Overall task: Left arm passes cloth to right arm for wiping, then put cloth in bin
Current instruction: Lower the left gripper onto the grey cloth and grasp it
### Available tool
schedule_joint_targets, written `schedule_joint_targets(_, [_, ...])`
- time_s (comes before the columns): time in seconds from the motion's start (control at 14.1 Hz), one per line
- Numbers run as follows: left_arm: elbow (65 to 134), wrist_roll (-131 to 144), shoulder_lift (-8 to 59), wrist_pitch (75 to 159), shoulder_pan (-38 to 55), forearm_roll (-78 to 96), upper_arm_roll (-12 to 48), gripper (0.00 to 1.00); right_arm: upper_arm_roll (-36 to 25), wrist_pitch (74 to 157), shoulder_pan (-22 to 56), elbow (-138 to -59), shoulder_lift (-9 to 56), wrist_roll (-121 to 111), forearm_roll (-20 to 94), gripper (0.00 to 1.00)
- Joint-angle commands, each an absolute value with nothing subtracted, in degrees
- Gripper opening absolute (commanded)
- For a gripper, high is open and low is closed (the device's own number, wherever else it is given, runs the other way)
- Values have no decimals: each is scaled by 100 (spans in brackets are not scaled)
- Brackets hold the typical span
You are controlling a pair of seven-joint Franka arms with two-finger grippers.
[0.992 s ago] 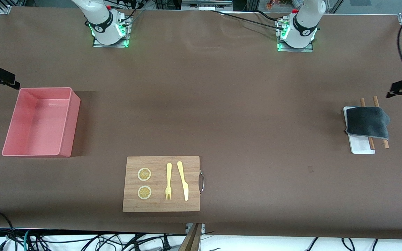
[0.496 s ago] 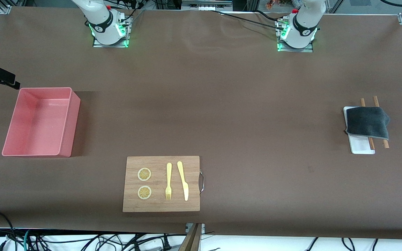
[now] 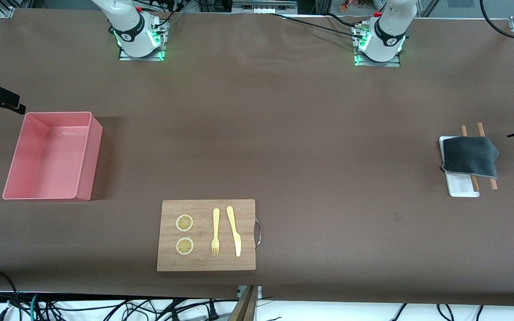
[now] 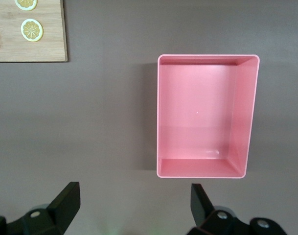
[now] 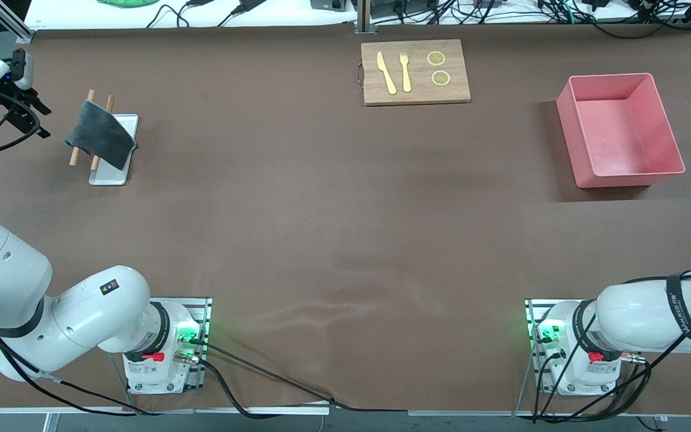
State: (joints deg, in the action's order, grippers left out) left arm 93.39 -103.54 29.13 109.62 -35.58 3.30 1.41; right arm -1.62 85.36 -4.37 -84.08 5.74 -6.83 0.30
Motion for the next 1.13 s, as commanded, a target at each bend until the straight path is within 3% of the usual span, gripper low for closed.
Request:
schedule_joint_targets(0.0, [9184, -10915, 3120, 10819, -3752, 641, 211, 100, -158, 8587, -475, -8473, 527, -738, 132, 100])
schedule_joint_targets(0.28, [9184, -10934, 3445, 10819, -3850, 914, 228, 97, -158, 8587, -475, -8473, 527, -738, 123, 100])
schedule_joint_targets(0.35, [9176, -10934, 3506, 10802, -3850, 914, 229, 84, -158, 8587, -475, -8464, 527, -738, 132, 100])
schedule_joint_targets(0.43, [9167, -10951, 3516, 10750, -3850, 905, 229, 57, -158, 8587, -475, -8473, 527, -738, 123, 100])
schedule_joint_targets(0.5, [9167, -11064, 3524, 10714, -3841, 905, 229, 38, -158, 8578, -475, -8464, 527, -738, 123, 100])
schedule_joint_targets(0.57, [9167, -11161, 3533, 10696, -3841, 914, 229, 32, -158, 8587, -475, -8464, 527, -738, 123, 100])
schedule_joint_targets(0.71, [9158, -11171, 3533, 10679, -3841, 905, 229, 6, -158, 8587, -475, -8473, 527, -790, 123, 100])
schedule_joint_targets(0.78, [9141, -11171, 3533, 10679, -3841, 897, 229, 0, -158, 8587, -475, -8473, 536, -895, 132, 100])
schedule_joint_targets(1.06, [9071, -11145, 3454, 10679, -3806, 853, 237, 0, -158, 8578, -475, -8473, 536, -984, 123, 100])
